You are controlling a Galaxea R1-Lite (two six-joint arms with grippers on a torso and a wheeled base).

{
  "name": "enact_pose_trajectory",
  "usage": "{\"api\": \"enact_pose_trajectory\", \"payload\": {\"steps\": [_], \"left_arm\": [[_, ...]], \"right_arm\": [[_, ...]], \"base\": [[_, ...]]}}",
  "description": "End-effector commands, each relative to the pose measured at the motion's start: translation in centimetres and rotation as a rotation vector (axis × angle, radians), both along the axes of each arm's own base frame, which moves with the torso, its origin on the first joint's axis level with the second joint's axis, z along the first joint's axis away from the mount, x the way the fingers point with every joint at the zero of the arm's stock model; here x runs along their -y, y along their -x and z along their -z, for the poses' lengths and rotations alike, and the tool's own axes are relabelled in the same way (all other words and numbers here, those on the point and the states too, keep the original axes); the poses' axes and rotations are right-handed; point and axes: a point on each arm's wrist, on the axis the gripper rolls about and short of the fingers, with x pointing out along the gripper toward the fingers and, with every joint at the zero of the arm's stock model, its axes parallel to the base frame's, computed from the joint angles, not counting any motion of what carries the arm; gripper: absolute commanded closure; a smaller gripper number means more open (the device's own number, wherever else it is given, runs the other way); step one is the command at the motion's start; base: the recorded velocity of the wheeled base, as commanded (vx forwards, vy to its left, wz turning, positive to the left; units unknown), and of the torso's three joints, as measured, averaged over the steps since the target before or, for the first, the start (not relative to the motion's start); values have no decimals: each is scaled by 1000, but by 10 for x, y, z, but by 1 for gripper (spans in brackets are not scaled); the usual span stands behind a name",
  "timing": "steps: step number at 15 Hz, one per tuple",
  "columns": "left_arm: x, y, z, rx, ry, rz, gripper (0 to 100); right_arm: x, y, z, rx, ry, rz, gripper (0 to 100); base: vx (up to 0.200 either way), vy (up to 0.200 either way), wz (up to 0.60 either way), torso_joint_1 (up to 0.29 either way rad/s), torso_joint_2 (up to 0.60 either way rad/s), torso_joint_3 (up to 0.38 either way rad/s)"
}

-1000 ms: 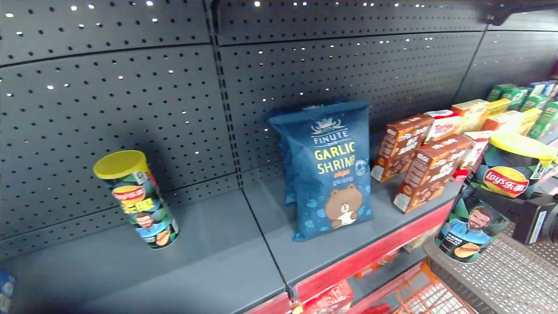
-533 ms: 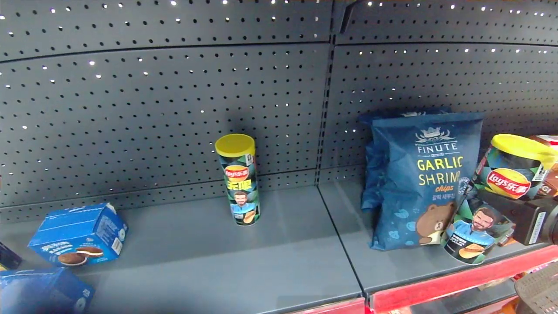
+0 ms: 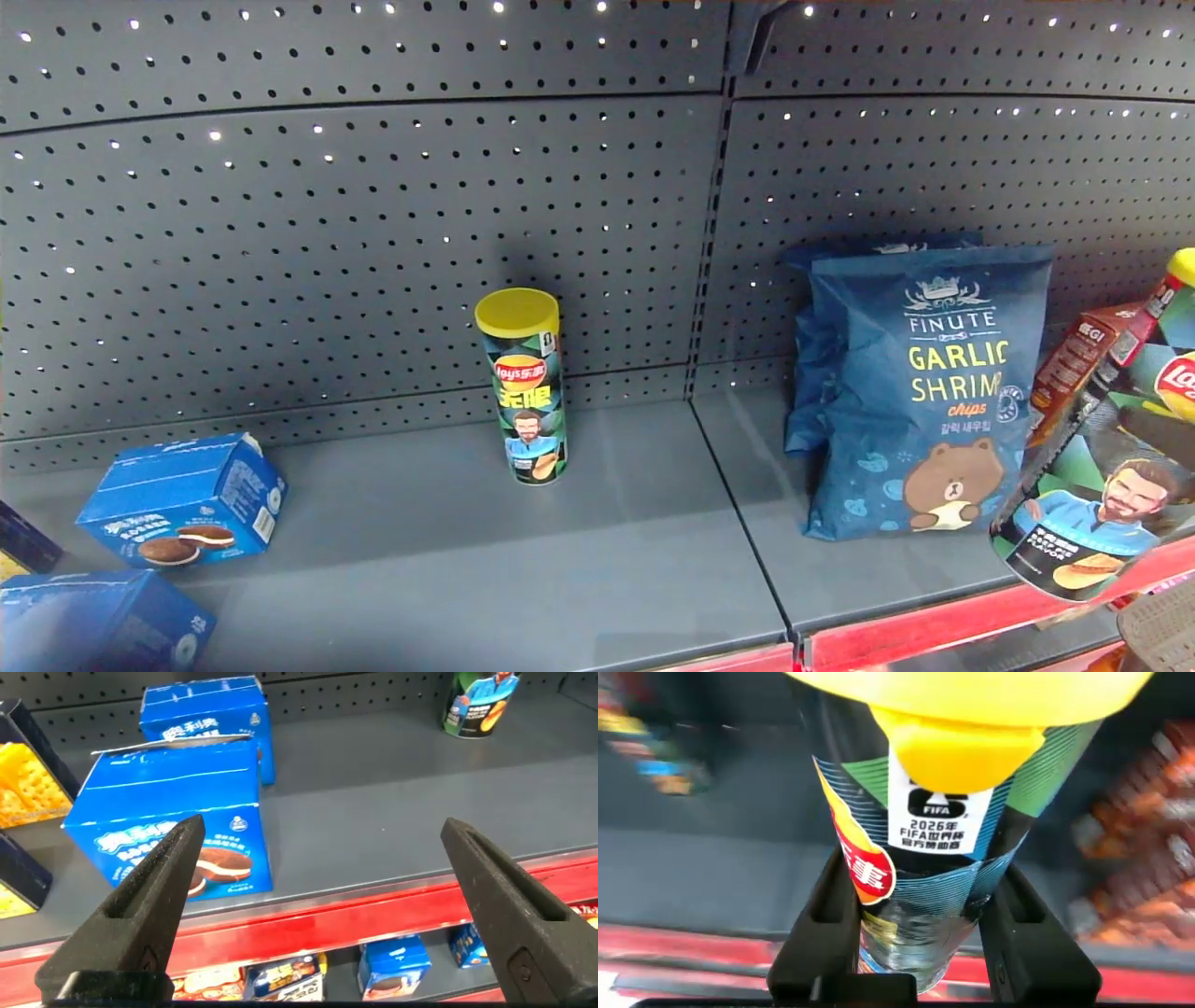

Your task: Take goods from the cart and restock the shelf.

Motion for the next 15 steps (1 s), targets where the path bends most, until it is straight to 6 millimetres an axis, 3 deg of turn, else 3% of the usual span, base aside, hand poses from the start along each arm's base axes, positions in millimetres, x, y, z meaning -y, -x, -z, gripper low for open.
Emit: {"api": "enact_pose_trajectory", "payload": {"steps": [1,9,15], "left_arm": [[0,0,0,0,0,0,0],[0,0,0,0,0,0,0],[0,0,0,0,0,-1,0]], "right_arm": [[-3,12,-1,22,-16,-98,100],[-34,13,11,-66,48,-326,100],[-65,-4,15,-56,30,-456,100]], "base": [[0,0,0,0,0,0],[0,0,0,0,0,0],[0,0,0,0,0,0]]}}
